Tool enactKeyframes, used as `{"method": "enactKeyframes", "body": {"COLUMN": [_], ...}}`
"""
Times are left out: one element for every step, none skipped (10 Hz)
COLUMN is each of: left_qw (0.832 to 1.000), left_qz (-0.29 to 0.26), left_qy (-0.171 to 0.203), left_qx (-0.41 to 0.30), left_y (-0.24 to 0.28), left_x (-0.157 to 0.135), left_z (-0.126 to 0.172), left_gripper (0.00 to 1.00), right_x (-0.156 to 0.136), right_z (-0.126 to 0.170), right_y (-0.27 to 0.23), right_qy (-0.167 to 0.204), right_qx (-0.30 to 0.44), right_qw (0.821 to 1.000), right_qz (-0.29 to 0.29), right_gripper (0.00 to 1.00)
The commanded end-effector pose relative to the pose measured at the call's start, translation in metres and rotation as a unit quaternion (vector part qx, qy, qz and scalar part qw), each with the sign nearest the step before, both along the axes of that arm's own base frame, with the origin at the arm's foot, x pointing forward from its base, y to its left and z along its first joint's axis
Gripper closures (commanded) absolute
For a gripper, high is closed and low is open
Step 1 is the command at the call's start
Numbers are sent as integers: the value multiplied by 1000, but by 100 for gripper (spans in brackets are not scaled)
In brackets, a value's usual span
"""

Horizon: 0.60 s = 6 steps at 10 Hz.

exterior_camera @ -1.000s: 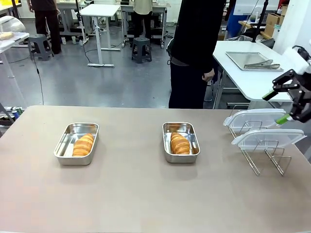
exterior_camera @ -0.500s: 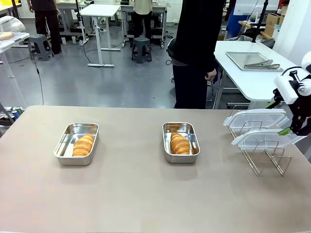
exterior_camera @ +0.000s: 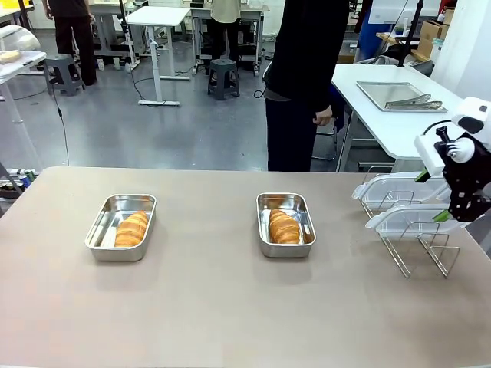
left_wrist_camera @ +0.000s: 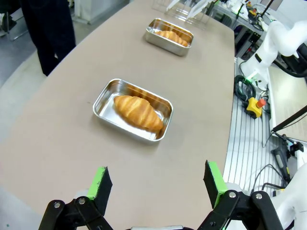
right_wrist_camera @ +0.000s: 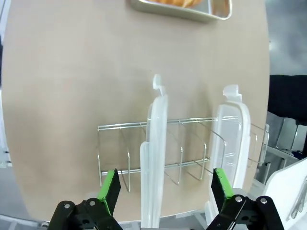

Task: Place the bread in airtight containers.
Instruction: Pick up one Airtight Container lid and hand it to the human.

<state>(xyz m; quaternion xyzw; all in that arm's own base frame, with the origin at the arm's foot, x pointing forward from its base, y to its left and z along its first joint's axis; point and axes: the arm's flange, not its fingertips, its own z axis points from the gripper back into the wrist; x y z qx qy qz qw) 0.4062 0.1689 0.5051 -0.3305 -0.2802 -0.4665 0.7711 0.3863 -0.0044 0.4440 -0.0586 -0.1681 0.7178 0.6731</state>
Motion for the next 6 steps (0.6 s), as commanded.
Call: {"method": "enactKeyframes", "body": {"left_qw": [1000, 1000, 1000, 1000, 1000, 1000], "left_qz": [-4, -4, -4, -4, -4, -4], "left_qy": [-2, -2, -2, -2, -2, -2], "left_qx": [0, 0, 0, 0, 0, 0], "left_y": [-1, -1, -1, -1, -1, -1], "left_x": [-2, -2, -2, -2, -2, -2], "left_z": [1, 1, 1, 1, 1, 1], "left_gripper": [0, 0, 0, 0, 0, 0], "right_x": [-33, -29, -26, -25, -25, -25], "right_z": [-28, -34, -36, -37, -36, -36], "right_y": [4, 2, 1, 0, -1, 0], "right_qy": [10, 13, 12, 14, 17, 22], "right_qx": [-9, -2, -2, -9, -12, -15], "right_qw": [1000, 1000, 1000, 1000, 999, 999], "right_qz": [-6, -10, -15, -26, -26, -25], "right_gripper": [0, 0, 60, 60, 100, 65]}}
